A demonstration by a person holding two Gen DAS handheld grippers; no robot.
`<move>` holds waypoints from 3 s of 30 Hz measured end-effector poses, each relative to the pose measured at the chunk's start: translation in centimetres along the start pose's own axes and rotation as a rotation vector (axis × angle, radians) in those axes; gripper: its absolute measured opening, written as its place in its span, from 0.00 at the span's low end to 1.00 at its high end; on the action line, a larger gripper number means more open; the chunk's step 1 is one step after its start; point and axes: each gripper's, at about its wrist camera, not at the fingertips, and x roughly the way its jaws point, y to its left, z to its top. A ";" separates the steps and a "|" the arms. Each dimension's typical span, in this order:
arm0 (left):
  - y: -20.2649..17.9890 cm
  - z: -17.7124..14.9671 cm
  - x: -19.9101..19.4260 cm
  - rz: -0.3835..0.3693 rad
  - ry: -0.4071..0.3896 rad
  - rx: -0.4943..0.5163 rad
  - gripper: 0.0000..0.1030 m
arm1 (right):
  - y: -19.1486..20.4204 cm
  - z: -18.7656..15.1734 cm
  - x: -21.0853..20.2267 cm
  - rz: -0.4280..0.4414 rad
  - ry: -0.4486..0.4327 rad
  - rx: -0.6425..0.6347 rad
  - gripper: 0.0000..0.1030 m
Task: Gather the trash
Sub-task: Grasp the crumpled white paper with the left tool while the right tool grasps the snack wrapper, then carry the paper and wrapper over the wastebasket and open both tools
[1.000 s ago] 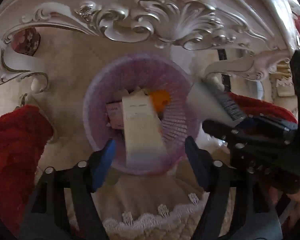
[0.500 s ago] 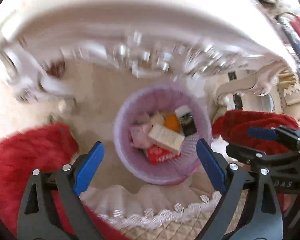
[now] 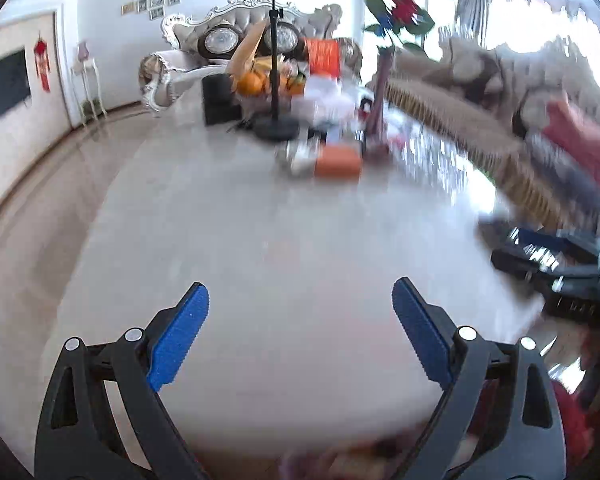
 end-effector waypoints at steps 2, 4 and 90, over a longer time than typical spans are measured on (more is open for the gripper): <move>0.7 3.8 3.6 -0.048 0.015 -0.045 0.88 | -1.3 2.0 1.7 -0.001 -0.006 -0.002 0.70; 1.5 7.1 7.5 -0.095 0.046 -0.080 0.88 | -2.5 4.5 3.9 0.003 -0.003 -0.003 0.70; -1.7 -19.2 -2.0 -0.075 0.433 -0.016 0.33 | 8.1 -18.1 0.8 0.216 0.506 0.142 0.33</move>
